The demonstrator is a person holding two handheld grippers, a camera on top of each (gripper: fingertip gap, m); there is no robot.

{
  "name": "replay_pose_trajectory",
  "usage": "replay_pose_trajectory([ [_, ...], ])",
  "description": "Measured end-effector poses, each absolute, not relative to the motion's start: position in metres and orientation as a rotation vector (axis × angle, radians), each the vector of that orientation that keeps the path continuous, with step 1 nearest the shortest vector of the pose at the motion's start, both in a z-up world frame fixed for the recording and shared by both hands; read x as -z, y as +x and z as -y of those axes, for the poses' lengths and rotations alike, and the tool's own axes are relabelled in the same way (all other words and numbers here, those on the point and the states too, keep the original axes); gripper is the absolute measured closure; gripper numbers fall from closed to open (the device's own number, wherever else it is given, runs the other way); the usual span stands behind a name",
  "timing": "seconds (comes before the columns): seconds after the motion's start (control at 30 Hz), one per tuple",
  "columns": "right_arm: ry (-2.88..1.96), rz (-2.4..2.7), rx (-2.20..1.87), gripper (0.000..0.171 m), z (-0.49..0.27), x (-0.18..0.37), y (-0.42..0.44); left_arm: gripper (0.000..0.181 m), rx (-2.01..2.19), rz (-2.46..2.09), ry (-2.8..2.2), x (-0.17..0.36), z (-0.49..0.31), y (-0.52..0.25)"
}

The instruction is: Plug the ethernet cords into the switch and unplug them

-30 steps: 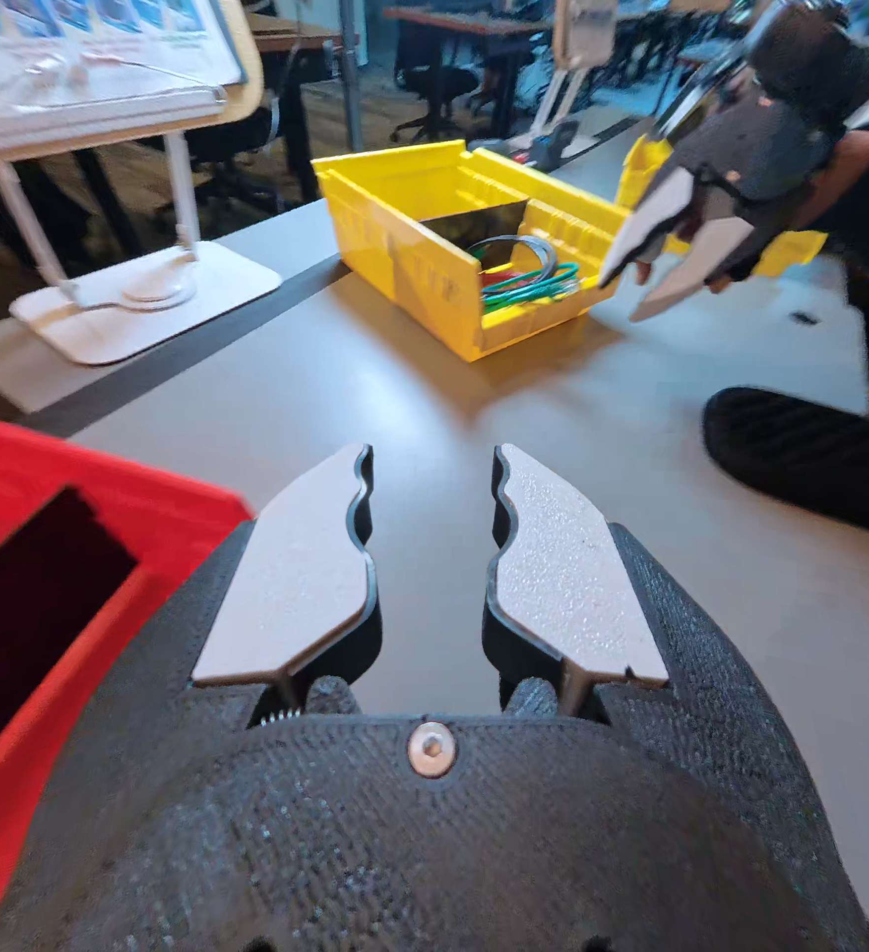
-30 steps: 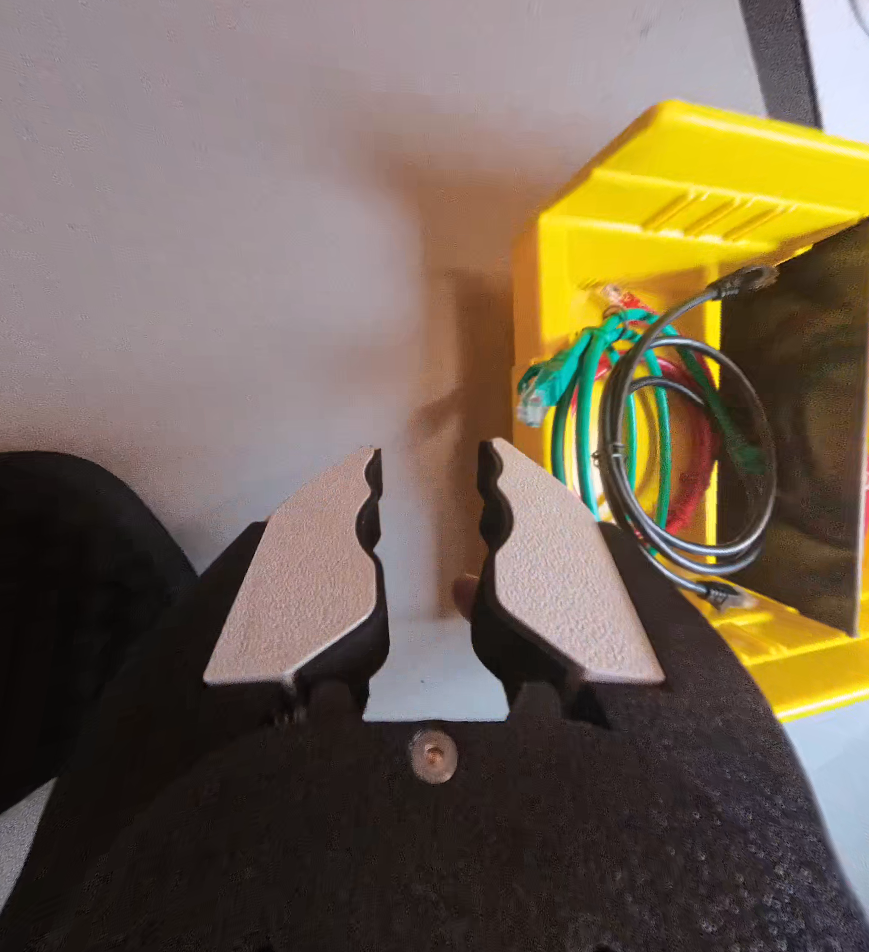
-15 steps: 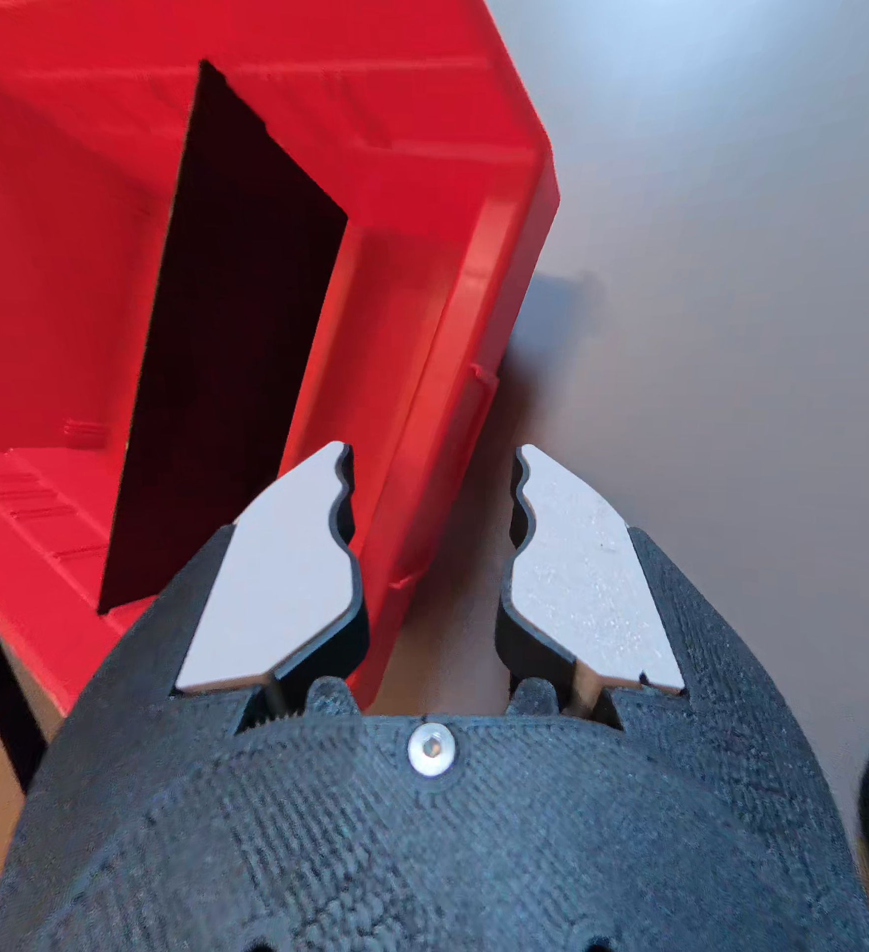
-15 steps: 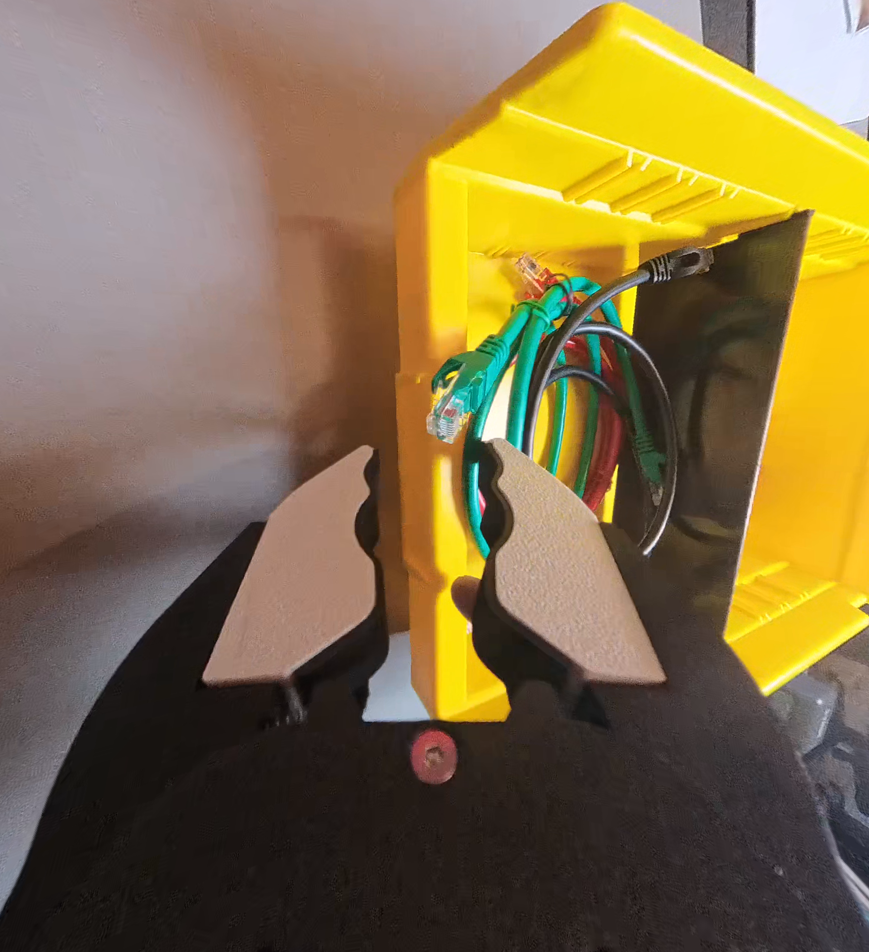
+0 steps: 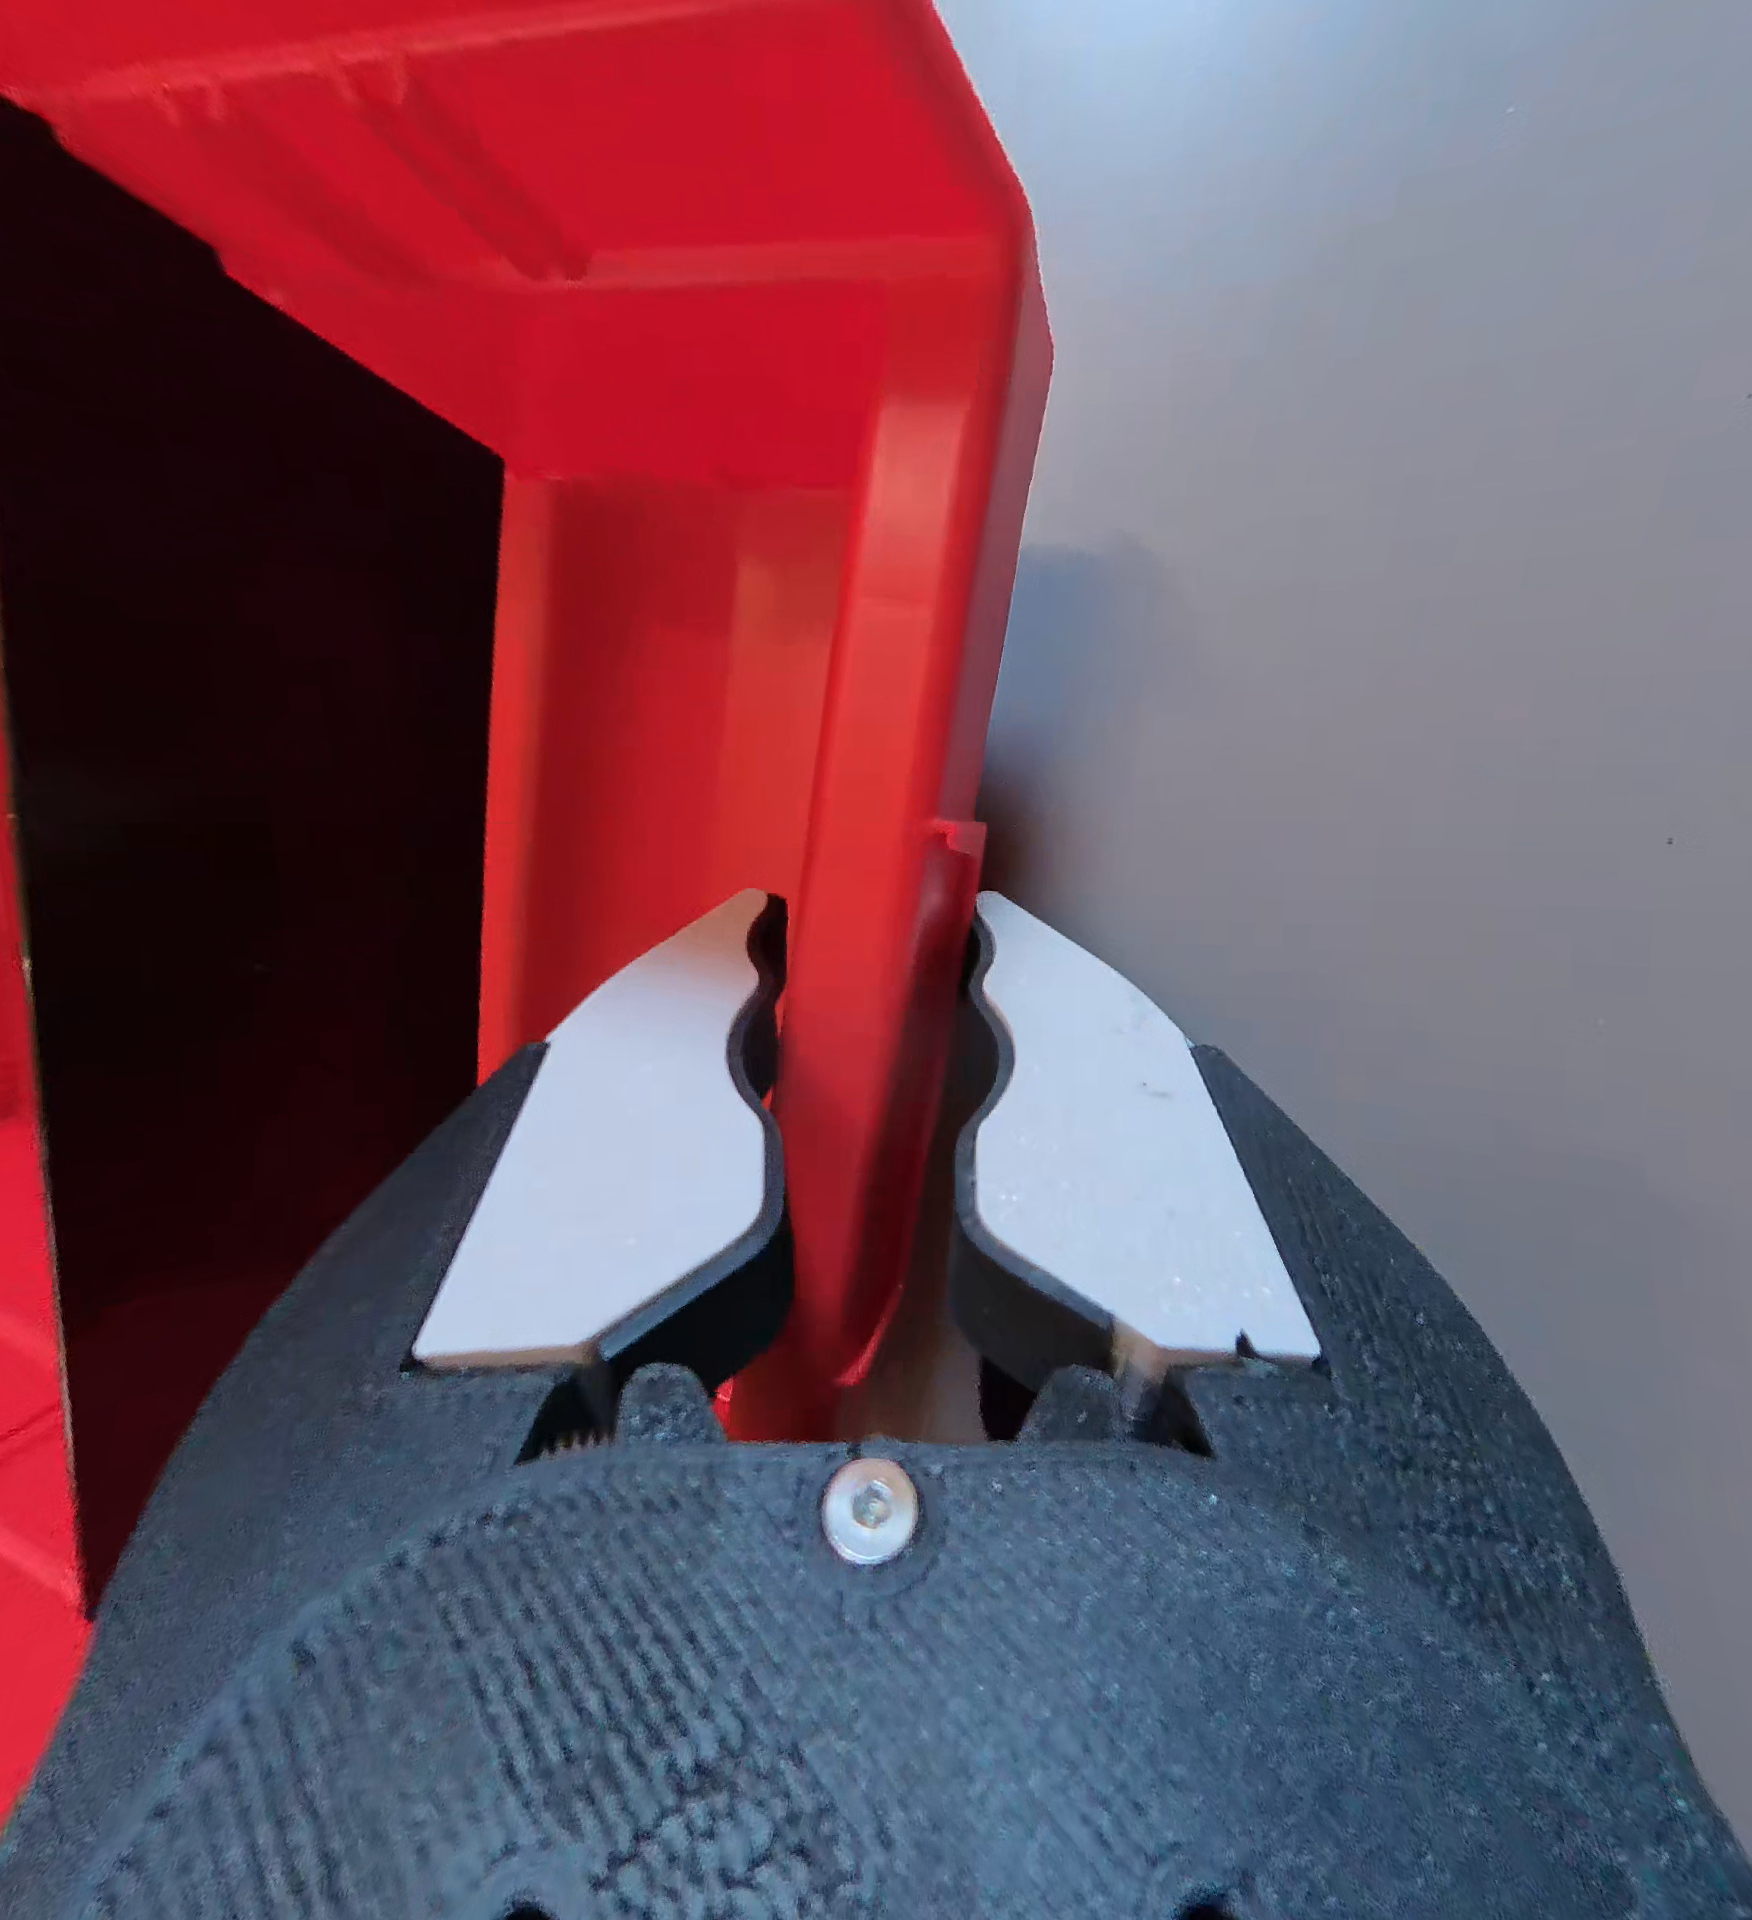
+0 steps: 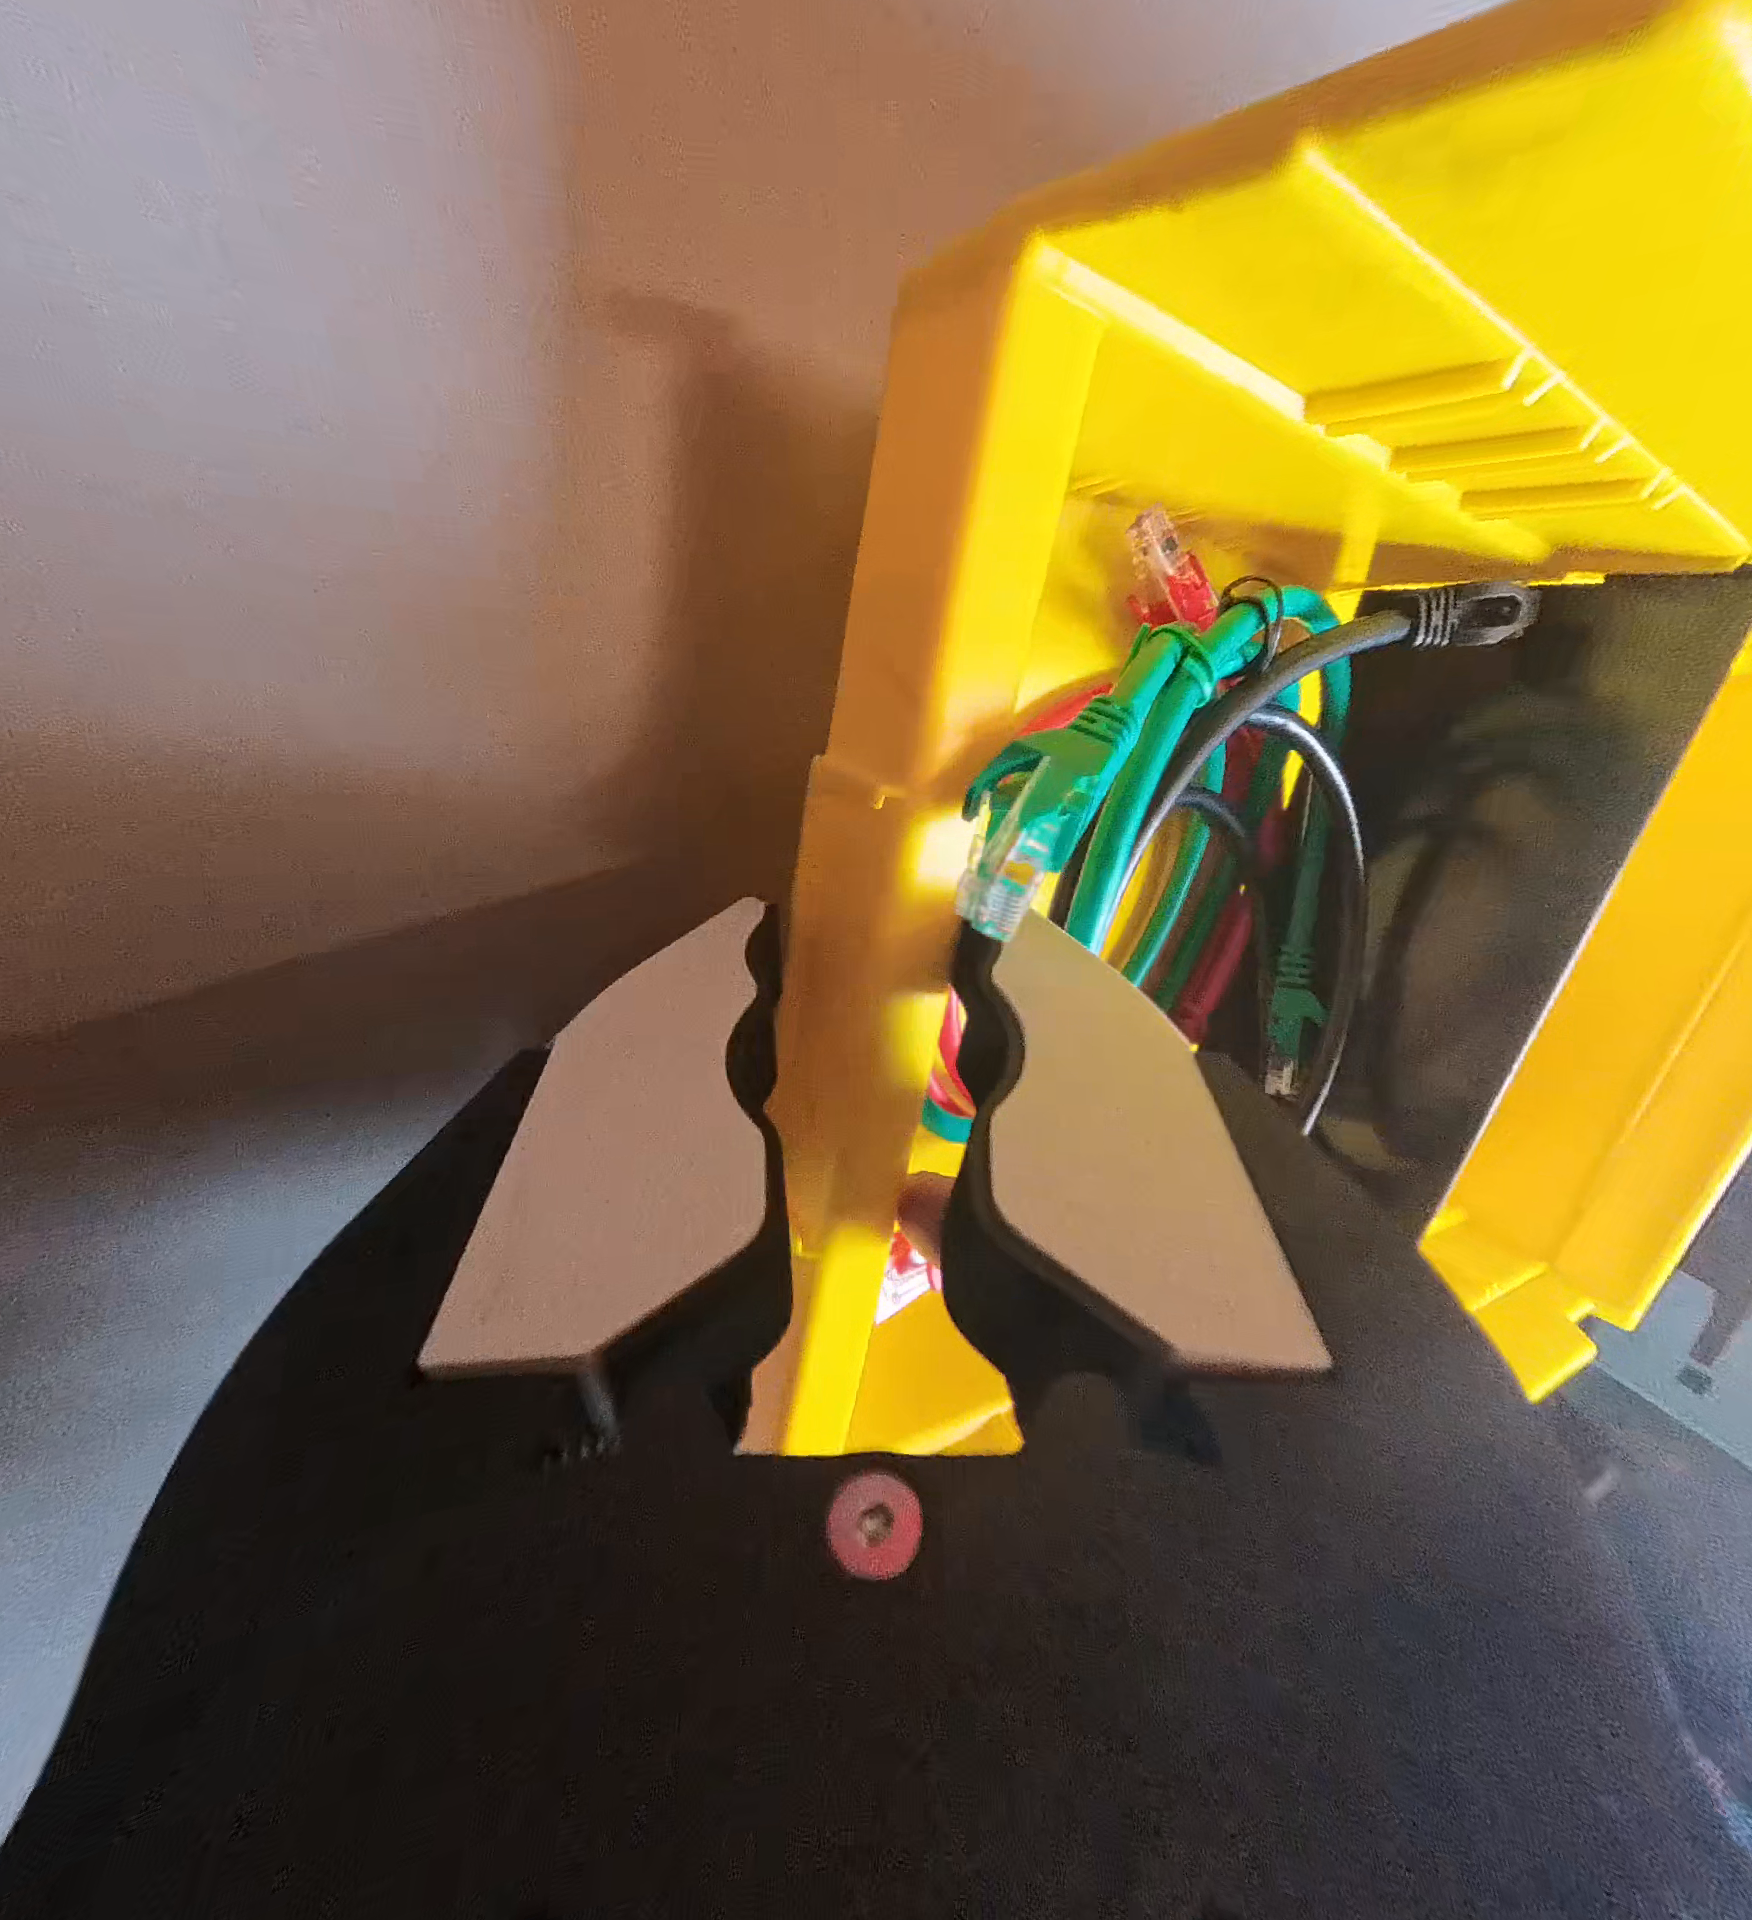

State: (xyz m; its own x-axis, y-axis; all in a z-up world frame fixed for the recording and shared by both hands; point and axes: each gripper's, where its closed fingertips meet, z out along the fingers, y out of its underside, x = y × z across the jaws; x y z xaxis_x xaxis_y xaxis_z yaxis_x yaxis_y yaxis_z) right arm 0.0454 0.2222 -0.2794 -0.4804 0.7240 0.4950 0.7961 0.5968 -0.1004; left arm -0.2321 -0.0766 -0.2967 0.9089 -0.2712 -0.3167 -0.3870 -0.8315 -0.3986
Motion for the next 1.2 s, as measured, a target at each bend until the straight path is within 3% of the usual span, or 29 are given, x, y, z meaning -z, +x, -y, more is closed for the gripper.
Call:
replay_pose_trajectory([
  [0.27, -1.067, 2.392, 0.206, 0.140, -0.187, 0.279, 0.071, 0.150, -0.346, -0.711, -2.510, 0.295, 0.058, -0.184],
  [0.53, -0.798, 2.318, 0.216, 0.135, -0.102, 0.268, 0.108, 0.148, -0.363, -0.996, -2.337, 0.292, -0.020, -0.111],
  [0.7, -1.066, 2.011, -0.414, 0.130, -0.044, 0.206, 0.141, 0.140, -0.251, -0.759, -2.172, 0.252, -0.039, -0.089],
  [0.8, -1.350, 1.618, -0.602, 0.131, -0.085, 0.177, 0.182, 0.141, 0.078, -0.467, -2.017, 0.208, -0.020, -0.048],
  [0.9, -1.629, 1.247, -0.687, 0.120, -0.141, 0.193, 0.220, 0.135, 0.398, -0.229, -1.967, 0.200, 0.001, 0.006],
  [1.07, -1.720, 0.971, -0.855, 0.107, -0.169, 0.219, 0.196, 0.126, 0.305, 0.092, -1.889, 0.224, -0.027, 0.052],
  [1.13, -1.729, 0.948, -0.853, 0.118, -0.178, 0.220, 0.182, 0.122, 0.167, 0.103, -1.914, 0.239, -0.045, 0.052],
  [1.2, -1.731, 1.001, -0.846, 0.156, -0.177, 0.226, 0.169, 0.133, 0.100, 0.086, -1.924, 0.243, -0.057, 0.052],
])
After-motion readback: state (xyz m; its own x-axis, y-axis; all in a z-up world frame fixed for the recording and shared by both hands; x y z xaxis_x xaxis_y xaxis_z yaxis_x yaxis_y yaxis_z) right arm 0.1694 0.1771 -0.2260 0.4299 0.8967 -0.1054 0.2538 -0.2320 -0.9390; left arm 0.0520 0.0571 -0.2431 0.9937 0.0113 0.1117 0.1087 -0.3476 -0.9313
